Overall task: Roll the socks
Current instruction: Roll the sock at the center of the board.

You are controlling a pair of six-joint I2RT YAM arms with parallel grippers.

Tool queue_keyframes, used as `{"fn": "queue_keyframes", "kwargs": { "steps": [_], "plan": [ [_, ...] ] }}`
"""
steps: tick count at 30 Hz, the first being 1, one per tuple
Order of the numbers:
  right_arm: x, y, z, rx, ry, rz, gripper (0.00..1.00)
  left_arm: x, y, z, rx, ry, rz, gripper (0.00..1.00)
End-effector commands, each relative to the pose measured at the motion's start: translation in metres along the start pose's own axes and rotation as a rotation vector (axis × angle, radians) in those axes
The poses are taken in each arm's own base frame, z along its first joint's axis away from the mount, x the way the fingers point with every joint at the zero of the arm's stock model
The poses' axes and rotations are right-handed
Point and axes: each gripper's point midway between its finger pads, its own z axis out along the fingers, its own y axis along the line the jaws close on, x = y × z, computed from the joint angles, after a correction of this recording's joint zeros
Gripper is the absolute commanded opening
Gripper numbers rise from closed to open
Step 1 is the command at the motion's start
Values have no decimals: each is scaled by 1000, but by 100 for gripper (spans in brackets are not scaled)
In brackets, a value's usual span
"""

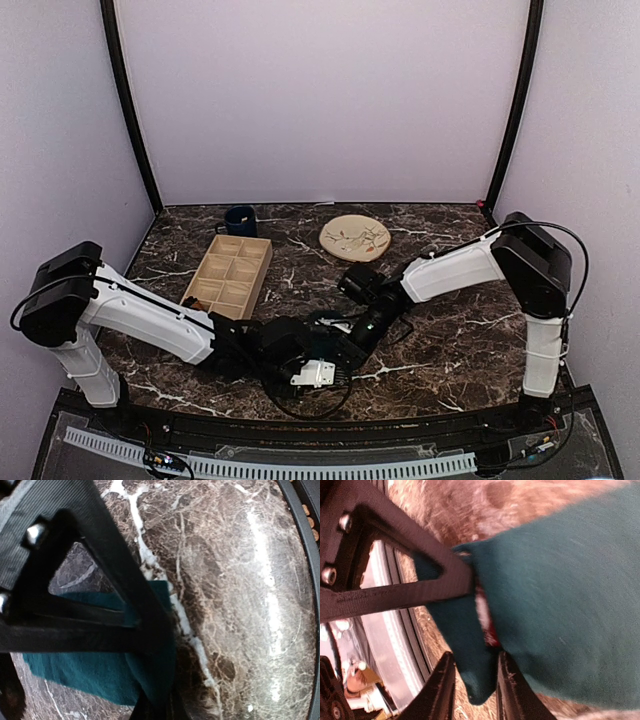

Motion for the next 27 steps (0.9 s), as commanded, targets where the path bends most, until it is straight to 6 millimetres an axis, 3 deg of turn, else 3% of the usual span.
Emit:
{"fn": "queue_keyframes", "kwargs": {
  "steps": [1,14,27],
  "plan": [
    [7,-22,-11,85,-42,57,28,9,-16,-3,110,58,-23,0],
    [1,-24,-39,114,-193,75,29,-3,-9,-13,297,72,-186,0],
    [-7,-28,-70,263,-367,11,31,4,-15,-12,521,107,-364,0]
  ]
}}
